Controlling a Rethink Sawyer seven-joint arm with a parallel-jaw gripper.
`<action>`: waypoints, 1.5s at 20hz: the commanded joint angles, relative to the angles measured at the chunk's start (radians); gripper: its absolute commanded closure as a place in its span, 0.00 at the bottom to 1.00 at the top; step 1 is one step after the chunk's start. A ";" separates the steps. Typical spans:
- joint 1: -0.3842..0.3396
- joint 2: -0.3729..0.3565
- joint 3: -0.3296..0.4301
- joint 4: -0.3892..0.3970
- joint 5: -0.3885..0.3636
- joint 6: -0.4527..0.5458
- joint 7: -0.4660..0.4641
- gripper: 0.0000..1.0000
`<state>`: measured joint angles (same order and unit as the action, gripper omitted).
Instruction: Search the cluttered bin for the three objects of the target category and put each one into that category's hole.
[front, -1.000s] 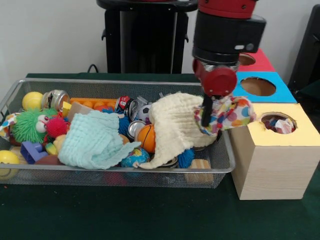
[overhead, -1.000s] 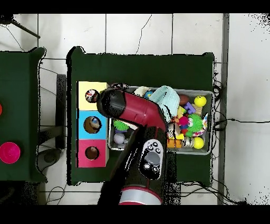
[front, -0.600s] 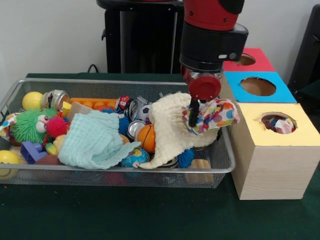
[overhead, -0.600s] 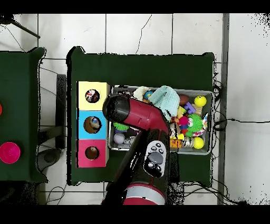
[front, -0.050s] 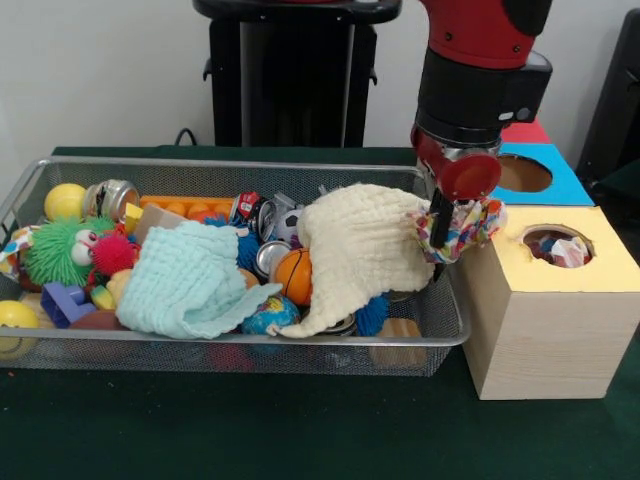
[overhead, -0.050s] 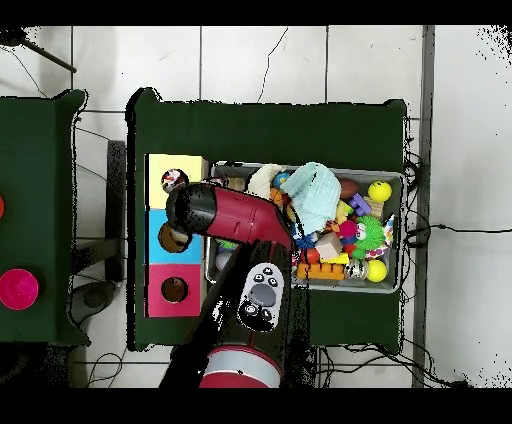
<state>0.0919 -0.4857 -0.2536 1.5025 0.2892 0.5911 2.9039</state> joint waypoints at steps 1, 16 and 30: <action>-0.058 -0.039 0.084 -0.108 -0.012 0.305 -0.007 1.00; -0.195 0.029 0.086 -0.420 -0.095 0.545 -0.110 1.00; -0.094 0.133 0.073 -0.462 -0.037 0.489 0.138 1.00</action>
<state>-0.0538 -0.4267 -0.2527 1.0443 0.2438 1.0576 2.9039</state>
